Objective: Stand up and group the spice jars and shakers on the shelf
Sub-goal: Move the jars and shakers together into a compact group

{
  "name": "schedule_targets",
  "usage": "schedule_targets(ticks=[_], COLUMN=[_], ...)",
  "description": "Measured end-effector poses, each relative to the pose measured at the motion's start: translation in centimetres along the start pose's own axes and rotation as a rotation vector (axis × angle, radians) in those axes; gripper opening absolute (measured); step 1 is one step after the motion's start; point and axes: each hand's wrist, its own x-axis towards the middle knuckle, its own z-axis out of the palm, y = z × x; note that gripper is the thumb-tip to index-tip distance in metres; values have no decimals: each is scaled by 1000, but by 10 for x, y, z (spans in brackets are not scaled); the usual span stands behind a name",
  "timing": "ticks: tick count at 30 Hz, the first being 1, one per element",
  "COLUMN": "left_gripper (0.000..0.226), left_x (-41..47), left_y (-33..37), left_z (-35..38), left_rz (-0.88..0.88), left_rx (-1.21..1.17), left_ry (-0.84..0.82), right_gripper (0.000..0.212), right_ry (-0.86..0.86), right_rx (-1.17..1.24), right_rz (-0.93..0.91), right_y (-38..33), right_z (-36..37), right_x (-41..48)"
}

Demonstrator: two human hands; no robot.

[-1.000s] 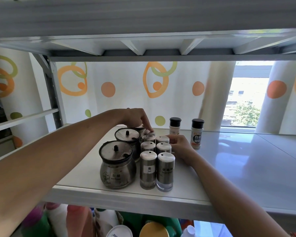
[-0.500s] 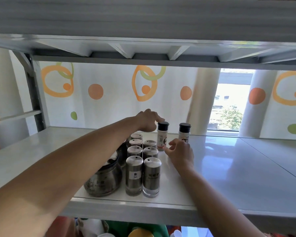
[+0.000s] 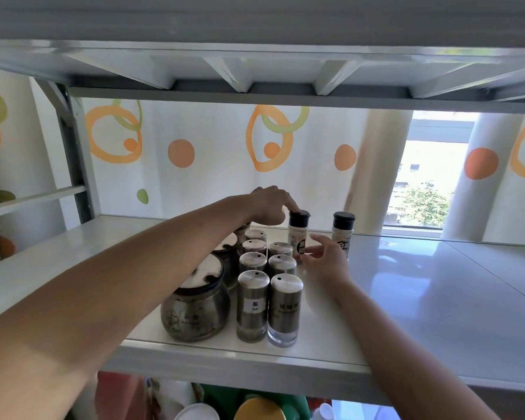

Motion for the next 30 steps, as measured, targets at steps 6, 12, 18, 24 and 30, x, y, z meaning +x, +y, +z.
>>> schedule_targets(ticks=[6,12,18,24,30], left_gripper=[76,83,89,75,78], left_x=[-7,-14,-9,-27,-25], left_y=[-4,-21,-41,-31,-38], left_z=[-2,-4,5,-8,-2], left_rz=[28,-23,-112,-46,-66], left_rx=[53,43,-11,16,-31], left_ry=[-24,-76,-93,-64,-86], right_gripper=[26,18,22,22,26], right_ry=[-60,-152,-234,-276,-259], right_rx=[-56,-58,5,3,9], right_rz=[-60,-139,-168,-192,-201], right_y=[-5,-10,-12,-15,-19], right_z=[-5,-6,-6,-7,-7], right_x=[-4,-11,-13,-16,-19])
